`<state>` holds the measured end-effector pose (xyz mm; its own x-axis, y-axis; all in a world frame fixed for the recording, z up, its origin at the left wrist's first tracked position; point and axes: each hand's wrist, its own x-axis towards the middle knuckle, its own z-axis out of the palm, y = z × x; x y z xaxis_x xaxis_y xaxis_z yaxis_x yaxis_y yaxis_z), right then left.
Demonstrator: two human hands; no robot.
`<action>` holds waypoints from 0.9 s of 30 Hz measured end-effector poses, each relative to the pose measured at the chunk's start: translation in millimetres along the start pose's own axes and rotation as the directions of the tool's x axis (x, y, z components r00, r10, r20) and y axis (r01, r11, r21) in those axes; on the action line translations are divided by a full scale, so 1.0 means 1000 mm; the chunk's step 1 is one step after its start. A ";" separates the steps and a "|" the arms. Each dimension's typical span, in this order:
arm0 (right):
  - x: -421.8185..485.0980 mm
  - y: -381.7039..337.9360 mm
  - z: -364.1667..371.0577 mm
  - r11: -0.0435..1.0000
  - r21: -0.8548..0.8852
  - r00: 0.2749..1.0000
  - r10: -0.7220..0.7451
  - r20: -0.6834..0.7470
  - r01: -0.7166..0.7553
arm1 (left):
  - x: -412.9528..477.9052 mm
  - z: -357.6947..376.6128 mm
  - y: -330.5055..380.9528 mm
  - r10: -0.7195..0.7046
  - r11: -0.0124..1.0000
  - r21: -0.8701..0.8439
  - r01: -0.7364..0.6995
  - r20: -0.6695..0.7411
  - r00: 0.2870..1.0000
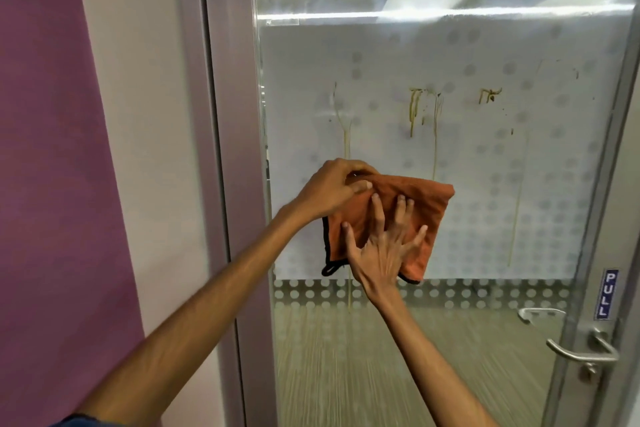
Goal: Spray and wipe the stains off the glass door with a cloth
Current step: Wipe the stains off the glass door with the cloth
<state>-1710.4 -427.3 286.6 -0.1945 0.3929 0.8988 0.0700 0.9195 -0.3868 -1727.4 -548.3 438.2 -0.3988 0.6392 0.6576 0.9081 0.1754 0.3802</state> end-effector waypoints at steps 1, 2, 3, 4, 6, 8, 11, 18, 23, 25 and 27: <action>0.006 0.000 0.005 1.000 0.000 1.000 -0.015 0.001 0.015 | 0.004 -0.004 -0.003 0.010 1.000 0.001 -0.010 -0.007 1.000; 0.012 0.000 0.011 1.000 -0.008 1.000 -0.029 0.008 0.029 | 0.006 -0.007 -0.007 0.022 1.000 0.000 -0.022 -0.020 1.000; 0.016 0.000 0.018 0.999 -0.018 0.999 -0.037 0.020 0.037 | 0.007 -0.009 -0.012 0.029 1.000 -0.004 -0.030 -0.049 0.998; 0.021 0.000 0.026 0.999 -0.027 0.999 -0.037 0.037 0.038 | 0.007 -0.010 -0.020 0.029 1.000 0.005 -0.029 -0.107 0.994; 0.026 0.001 0.045 0.998 -0.041 0.996 -0.034 0.087 0.038 | 0.002 -0.009 -0.042 0.035 0.995 0.099 -0.005 -0.306 0.951; 0.028 0.002 0.064 0.996 -0.065 0.988 -0.050 0.145 0.060 | -0.008 -0.004 -0.071 0.073 0.976 0.214 0.041 -0.498 0.864; 0.029 0.002 0.086 0.989 -0.125 0.989 -0.060 0.135 0.077 | -0.018 0.007 -0.114 0.121 0.932 0.354 0.082 -0.514 0.849; 0.016 0.025 0.112 0.960 -0.108 0.966 -0.254 0.039 0.256 | -0.008 0.039 -0.167 0.170 0.921 0.388 0.042 -0.495 0.852; -0.003 0.050 0.106 0.871 -0.012 0.868 -0.490 0.082 0.492 | -0.010 0.038 -0.173 0.163 0.959 0.282 0.001 -0.556 0.815; -0.024 0.062 0.105 0.874 -0.023 0.860 -0.471 0.198 0.485 | -0.013 0.035 -0.175 0.180 0.953 0.302 -0.017 -0.522 0.833; -0.059 0.075 0.105 0.893 -0.041 0.855 -0.415 0.310 0.448 | -0.014 0.032 -0.175 0.192 0.947 0.320 -0.027 -0.496 0.847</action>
<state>-1796.2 -383.0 182.9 -0.4987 -0.0495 0.8654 0.0157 0.9977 0.0661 -1876.9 -564.4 341.3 -0.2266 0.2036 0.9525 0.9117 0.3883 0.1339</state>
